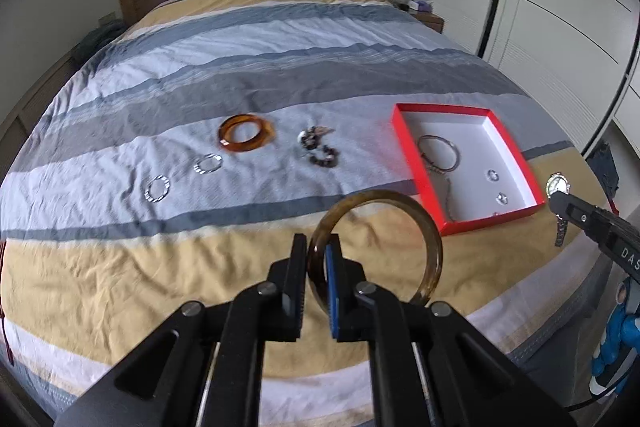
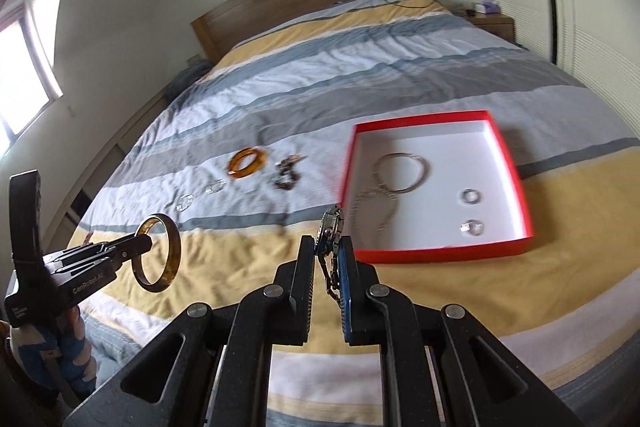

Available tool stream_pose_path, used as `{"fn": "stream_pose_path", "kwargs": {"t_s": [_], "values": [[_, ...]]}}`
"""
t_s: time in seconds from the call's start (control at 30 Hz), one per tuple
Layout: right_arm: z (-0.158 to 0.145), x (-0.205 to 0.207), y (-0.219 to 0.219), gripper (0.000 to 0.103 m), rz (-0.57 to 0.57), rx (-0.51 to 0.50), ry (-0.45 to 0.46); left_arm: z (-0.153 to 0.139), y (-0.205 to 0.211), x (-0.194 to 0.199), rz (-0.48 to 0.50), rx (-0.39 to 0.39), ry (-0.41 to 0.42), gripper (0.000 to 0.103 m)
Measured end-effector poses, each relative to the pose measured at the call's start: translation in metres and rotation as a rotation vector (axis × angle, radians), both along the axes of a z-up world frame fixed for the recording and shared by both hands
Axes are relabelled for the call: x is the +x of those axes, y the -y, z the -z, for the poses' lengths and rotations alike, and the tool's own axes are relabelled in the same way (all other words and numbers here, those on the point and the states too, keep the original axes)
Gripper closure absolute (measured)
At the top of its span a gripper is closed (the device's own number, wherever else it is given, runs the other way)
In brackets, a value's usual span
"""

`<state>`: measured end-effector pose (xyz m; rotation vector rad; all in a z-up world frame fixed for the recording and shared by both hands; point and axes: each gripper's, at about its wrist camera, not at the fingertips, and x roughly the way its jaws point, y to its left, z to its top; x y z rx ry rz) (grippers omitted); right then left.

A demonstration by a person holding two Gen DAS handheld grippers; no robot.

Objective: Organize jewelry
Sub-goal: 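Lift the brown bangle and the silver watch off the duvet, then lower the bangle and watch into the red box and open both tools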

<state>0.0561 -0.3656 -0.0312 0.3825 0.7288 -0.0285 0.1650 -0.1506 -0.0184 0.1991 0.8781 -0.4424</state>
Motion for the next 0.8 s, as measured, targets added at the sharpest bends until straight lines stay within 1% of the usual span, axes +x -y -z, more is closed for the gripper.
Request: {"fn": "stream_pose_path", "kwargs": {"t_s": [0.13,0.23,0.37,0.47,0.63,0.8], "values": [[0.006,0.015,0.040,0.092,0.033,-0.020,-0.023,0.001,0.061,0.022,0.082,0.018,0.013,0.095],[0.015,0.037,0.068,0.092,0.039,-0.035,-0.047,0.009,0.111,0.045,0.127,0.045,0.015,0.095],[0.032,0.074,0.096,0.092,0.034,-0.047,-0.081,0.027,0.164,0.080,0.140,0.100,0.017,0.095],[0.047,0.104,0.112,0.092,0.021,-0.050,-0.108,0.045,0.199,0.108,0.148,0.161,0.020,0.095],[0.073,0.145,0.131,0.093,0.006,-0.065,-0.169,0.075,0.227,0.133,0.157,0.224,0.019,0.095],[0.092,0.170,0.144,0.093,0.014,-0.068,-0.226,0.098,0.238,0.143,0.154,0.266,0.019,0.095]]}}
